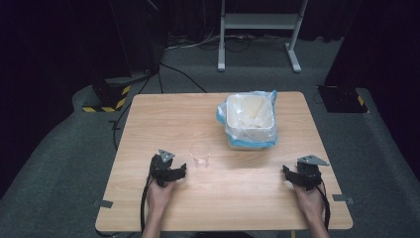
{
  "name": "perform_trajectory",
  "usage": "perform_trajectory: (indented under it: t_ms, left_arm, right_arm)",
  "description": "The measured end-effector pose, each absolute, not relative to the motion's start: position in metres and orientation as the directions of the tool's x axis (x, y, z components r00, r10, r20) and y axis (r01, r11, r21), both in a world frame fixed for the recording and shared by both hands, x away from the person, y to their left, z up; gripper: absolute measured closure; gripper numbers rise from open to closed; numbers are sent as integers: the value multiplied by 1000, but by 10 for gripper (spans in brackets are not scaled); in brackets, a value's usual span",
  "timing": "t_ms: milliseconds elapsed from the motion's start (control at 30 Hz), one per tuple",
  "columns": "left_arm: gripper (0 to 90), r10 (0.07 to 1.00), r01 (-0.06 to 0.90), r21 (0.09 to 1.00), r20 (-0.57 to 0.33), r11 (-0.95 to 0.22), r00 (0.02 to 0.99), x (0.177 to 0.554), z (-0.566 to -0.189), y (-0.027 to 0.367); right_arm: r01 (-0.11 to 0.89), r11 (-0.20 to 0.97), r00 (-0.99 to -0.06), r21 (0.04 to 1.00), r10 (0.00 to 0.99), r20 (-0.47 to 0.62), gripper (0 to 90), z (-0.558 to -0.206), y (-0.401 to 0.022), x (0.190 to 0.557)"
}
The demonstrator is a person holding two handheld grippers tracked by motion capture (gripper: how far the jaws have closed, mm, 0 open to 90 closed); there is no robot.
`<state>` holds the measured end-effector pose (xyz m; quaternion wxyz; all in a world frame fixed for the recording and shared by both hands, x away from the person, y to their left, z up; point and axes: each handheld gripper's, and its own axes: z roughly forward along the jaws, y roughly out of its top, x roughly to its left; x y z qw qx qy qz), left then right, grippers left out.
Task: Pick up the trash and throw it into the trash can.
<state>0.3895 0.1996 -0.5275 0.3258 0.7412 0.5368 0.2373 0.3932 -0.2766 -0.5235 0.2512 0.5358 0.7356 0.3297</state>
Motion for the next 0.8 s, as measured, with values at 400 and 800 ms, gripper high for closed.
perform_trajectory:
  t_ms: [400,800]
  left_arm:
    - [262,952,652,729,-3,-208,307,388,-525,199]
    - [278,951,635,749,-22,-188,308,382,-518,202]
  right_arm:
    - [623,209,-300,754,954,-16,372,-523,-277,393]
    - [623,209,-300,754,954,-16,371,-523,-277,393]
